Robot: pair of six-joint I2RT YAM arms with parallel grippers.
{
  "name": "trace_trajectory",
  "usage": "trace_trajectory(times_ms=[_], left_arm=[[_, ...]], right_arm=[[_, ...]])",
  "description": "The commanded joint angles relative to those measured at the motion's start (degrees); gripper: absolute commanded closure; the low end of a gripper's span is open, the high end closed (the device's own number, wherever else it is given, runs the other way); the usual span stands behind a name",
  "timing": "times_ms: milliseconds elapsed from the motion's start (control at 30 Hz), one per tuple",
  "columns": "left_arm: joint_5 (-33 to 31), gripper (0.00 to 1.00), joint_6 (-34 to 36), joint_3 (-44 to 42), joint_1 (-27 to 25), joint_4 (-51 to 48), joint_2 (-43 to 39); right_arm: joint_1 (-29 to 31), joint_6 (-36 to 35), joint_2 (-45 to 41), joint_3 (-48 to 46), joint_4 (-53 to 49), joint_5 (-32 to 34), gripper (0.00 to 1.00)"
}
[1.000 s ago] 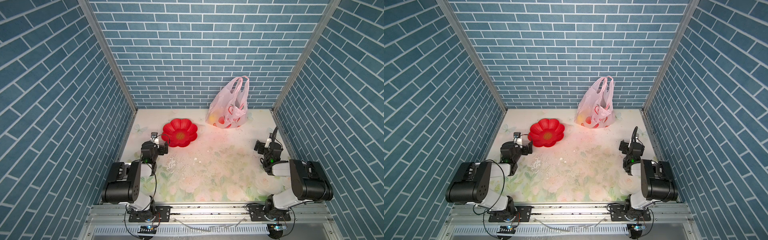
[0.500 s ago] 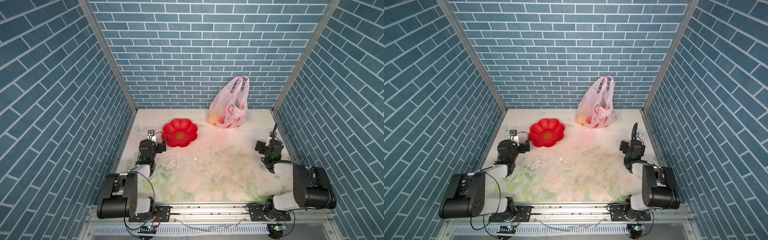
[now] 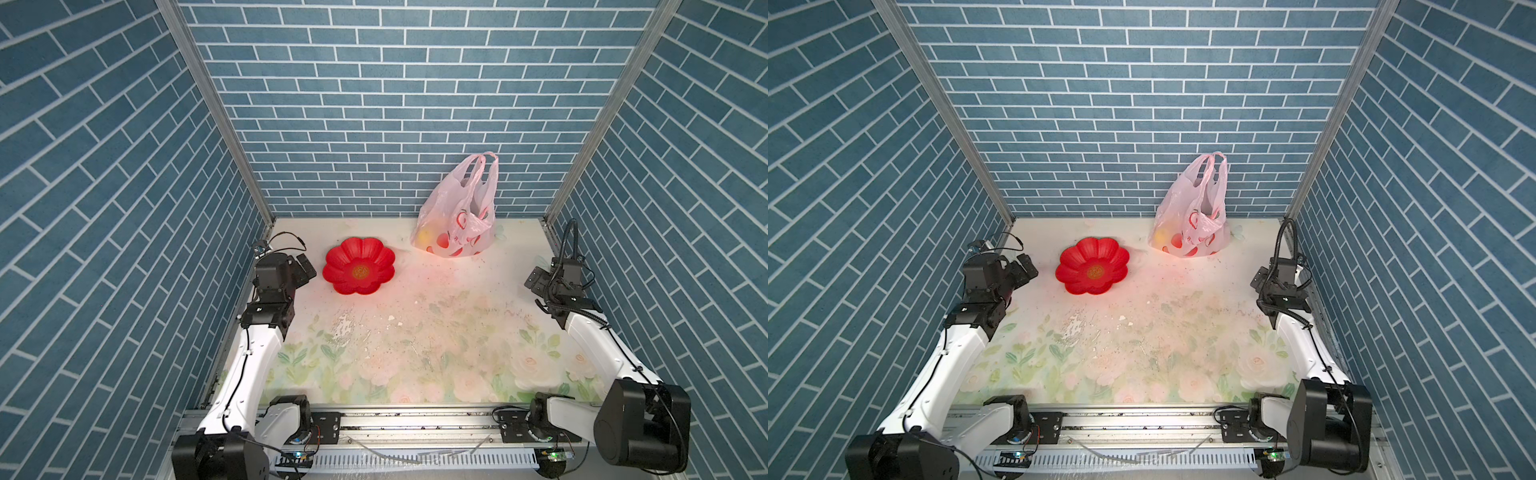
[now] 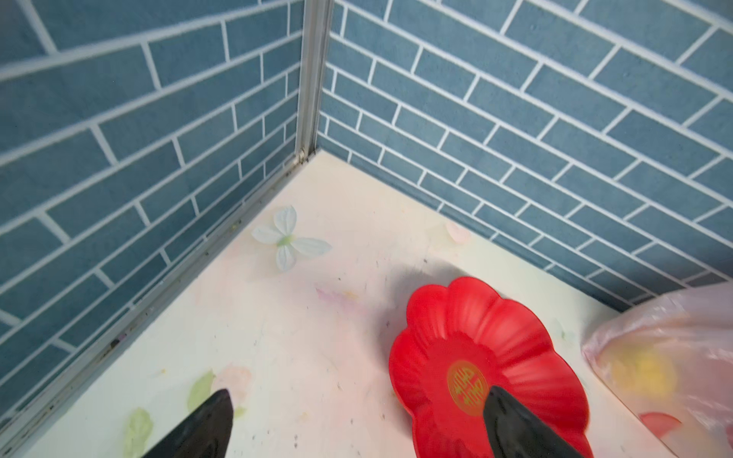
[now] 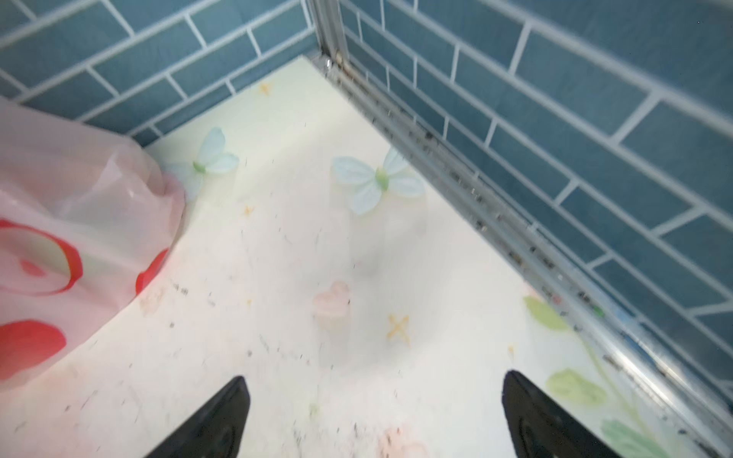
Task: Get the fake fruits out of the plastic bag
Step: 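Reach the right gripper to the red plate rim while the left arm rises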
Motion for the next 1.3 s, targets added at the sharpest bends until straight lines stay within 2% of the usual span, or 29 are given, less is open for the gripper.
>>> trace_trajectory(times_ms=[0,100,233,333,433,533,633,833,1267], left_arm=[[6.8,0.01,-0.9,5.3,0.0,-10.7,0.2],[10.2,0.01,0.5,8.9,-0.2,-13.9,0.0],[12.8,0.01,2.8,11.7,-0.5,-18.0,-0.6],[14.3,0.01,3.8,11.0,-0.6,-18.0,-1.2],[14.4,0.01,3.4,8.6,-0.6,-15.8,-1.9],[14.9,0.01,3.2,8.0,-0.6,-14.7,-1.8],[17.7,0.01,3.2,7.5,-0.6,-13.0,-1.8],[18.6,0.01,3.7,7.1,-1.4,-14.1,-0.4],[20.4,0.0,4.3,7.5,-3.6,-13.9,1.8]], right_arm=[[1.9,4.3,2.1,4.9,-10.1,-10.7,0.01],[7.1,4.9,3.8,7.7,-12.7,-12.5,0.01],[15.8,6.6,6.6,11.9,-14.8,-10.5,0.01],[21.5,10.9,7.6,12.6,-10.9,-10.4,0.01],[27.2,14.8,9.9,13.5,-6.0,-10.2,0.09],[33.2,16.1,15.0,17.9,-5.2,-7.8,0.14],[37.2,17.4,19.6,20.9,-3.0,-6.8,0.14],[40.7,19.3,29.0,26.6,2.2,-8.5,0.15],[41.4,21.4,44.6,40.3,3.5,-14.1,0.19]])
